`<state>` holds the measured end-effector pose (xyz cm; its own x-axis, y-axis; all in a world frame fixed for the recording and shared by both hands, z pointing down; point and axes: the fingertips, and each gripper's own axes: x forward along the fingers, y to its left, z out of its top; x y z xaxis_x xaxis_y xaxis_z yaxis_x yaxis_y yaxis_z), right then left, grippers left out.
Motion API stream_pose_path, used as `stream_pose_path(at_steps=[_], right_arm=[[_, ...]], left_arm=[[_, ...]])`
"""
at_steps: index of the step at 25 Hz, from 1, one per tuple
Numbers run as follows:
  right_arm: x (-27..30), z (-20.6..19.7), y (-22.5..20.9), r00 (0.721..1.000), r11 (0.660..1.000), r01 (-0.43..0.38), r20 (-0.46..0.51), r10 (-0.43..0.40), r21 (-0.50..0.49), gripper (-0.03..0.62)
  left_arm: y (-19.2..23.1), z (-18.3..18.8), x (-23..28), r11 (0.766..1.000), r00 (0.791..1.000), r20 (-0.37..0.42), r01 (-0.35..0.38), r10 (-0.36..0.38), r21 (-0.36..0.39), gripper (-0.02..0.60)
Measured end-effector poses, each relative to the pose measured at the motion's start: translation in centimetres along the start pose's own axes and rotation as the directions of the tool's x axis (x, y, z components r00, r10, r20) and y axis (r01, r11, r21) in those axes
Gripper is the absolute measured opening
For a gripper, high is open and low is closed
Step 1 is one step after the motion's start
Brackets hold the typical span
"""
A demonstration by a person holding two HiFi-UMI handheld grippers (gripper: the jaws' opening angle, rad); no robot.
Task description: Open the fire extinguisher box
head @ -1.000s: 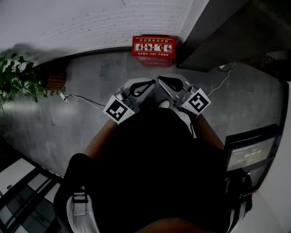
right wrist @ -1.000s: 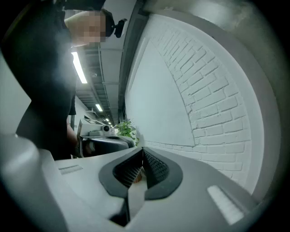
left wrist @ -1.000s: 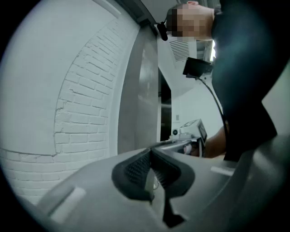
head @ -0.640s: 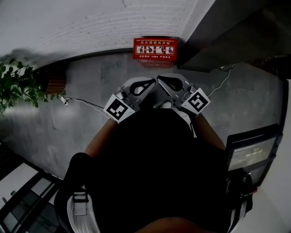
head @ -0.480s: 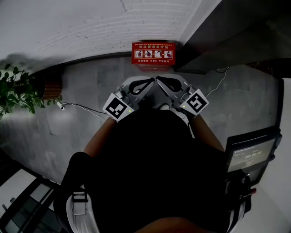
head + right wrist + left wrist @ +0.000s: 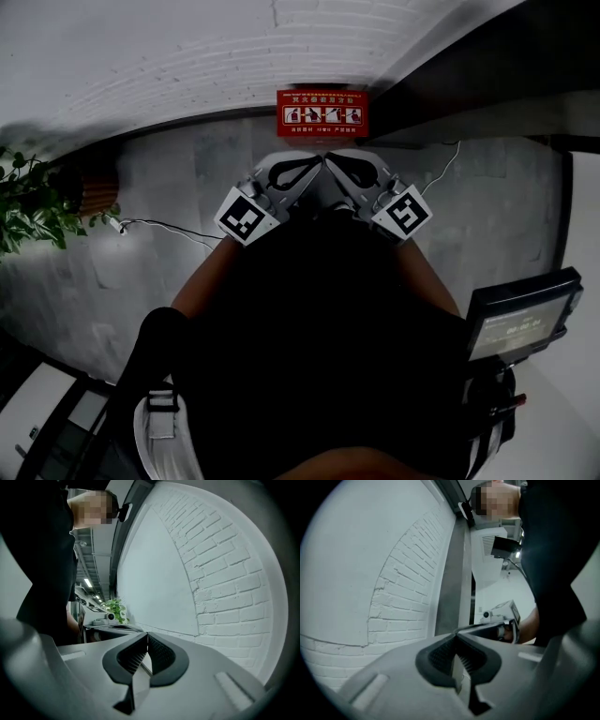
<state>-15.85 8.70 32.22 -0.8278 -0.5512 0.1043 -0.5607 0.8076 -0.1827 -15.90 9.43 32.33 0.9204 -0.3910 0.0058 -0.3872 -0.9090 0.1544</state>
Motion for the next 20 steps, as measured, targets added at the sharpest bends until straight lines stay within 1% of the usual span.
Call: stream_pose_path(at_steps=[5, 8, 14, 20], right_arm=[[0.0, -0.2, -1.4, 1.000, 1.000, 0.012, -0.015, -0.012, 0.017, 0.009], [-0.4, 0.0, -2.4, 1.000, 1.000, -0.004, -0.005, 0.004, 0.029, 0.009], [-2.4, 0.6, -5.1, 0.998, 0.998, -0.054, 0.015, 0.054, 0.034, 0.009], [-4.8, 1.3, -8.3, 0.996, 0.996, -0.084, 0.028, 0.084, -0.018, 0.009]], left_arm=[[0.6, -0.2, 0.8, 1.000, 1.000, 0.002, 0.005, -0.005, -0.004, 0.002], [1.0, -0.4, 2.0, 1.000, 1.000, -0.011, -0.009, 0.009, -0.005, 0.002], [0.9, 0.1, 5.6, 0.998, 0.998, -0.034, -0.060, 0.061, 0.027, 0.002], [0.9, 0.3, 9.6, 0.991, 0.990, -0.061, -0.126, 0.128, 0.047, 0.002]])
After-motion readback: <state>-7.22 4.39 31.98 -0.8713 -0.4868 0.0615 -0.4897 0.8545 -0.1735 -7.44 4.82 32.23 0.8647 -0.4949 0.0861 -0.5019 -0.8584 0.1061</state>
